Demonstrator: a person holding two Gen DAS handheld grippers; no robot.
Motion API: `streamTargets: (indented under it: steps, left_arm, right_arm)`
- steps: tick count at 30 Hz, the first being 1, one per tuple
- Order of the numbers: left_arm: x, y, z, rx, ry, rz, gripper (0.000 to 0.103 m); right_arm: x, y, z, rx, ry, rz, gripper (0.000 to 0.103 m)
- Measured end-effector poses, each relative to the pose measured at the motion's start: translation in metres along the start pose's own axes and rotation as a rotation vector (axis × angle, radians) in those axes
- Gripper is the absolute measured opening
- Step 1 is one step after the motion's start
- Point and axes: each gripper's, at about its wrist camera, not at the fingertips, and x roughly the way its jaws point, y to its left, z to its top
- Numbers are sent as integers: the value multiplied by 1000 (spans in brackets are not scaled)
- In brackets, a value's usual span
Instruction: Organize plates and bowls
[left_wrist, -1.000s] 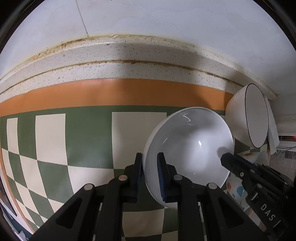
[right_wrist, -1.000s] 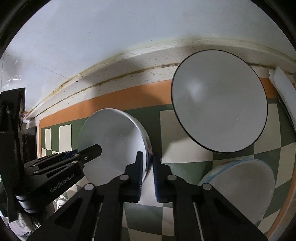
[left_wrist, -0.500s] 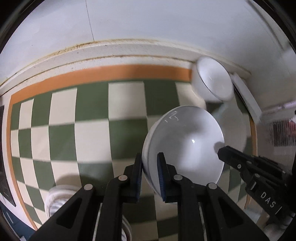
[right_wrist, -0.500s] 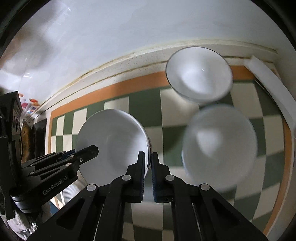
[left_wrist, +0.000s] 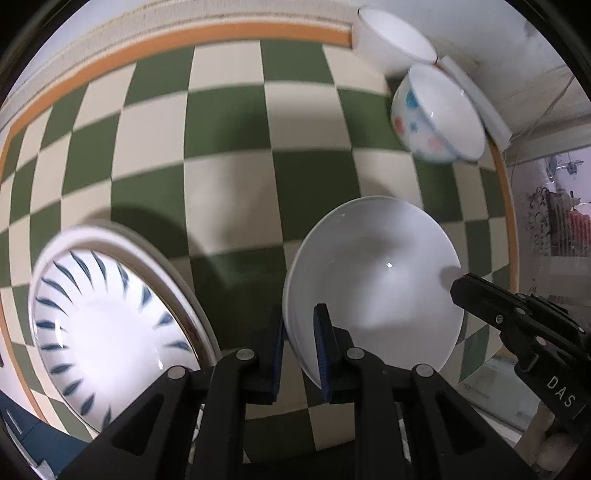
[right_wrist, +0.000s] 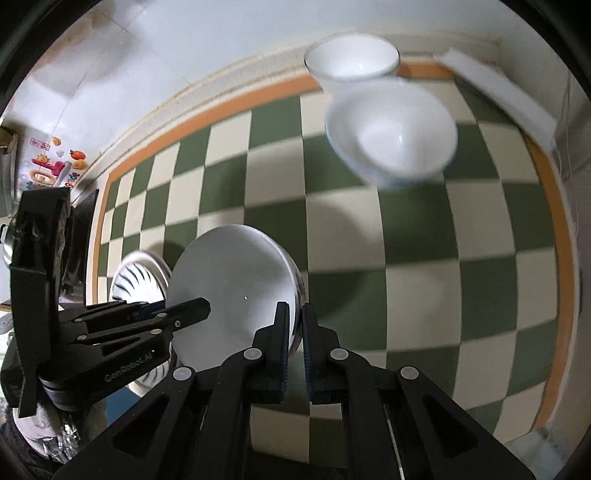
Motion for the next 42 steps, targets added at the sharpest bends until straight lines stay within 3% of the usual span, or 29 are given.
streamTargets:
  steps: [7, 27, 34, 36, 38, 39, 42]
  left_arm:
    - [13, -14, -10, 37, -11, 66, 14]
    - [24, -10, -12, 13, 30, 70, 14]
    - [-51, -35, -1, 60, -150, 96, 18]
    - [-63, -45, 21, 60, -185, 66, 31]
    - [-64, -51, 45, 60, -198, 58, 32]
    - [-60, -56, 63, 53, -197, 55, 32]
    - [-47, -68, 104, 32, -169, 15, 32]
  right_arm:
    - [22, -12, -19, 12, 20, -17, 8]
    - [27, -26, -20, 50, 60, 54, 8]
    - [-11, -58, -5, 149, 19, 148, 9]
    - [-27, -73, 6, 185, -16, 158, 17]
    - [-41, -90, 23, 217, -53, 173, 50]
    - [-45, -97, 31, 226, -74, 175, 54]
    - [-51, -117, 59, 244, -124, 134, 55]
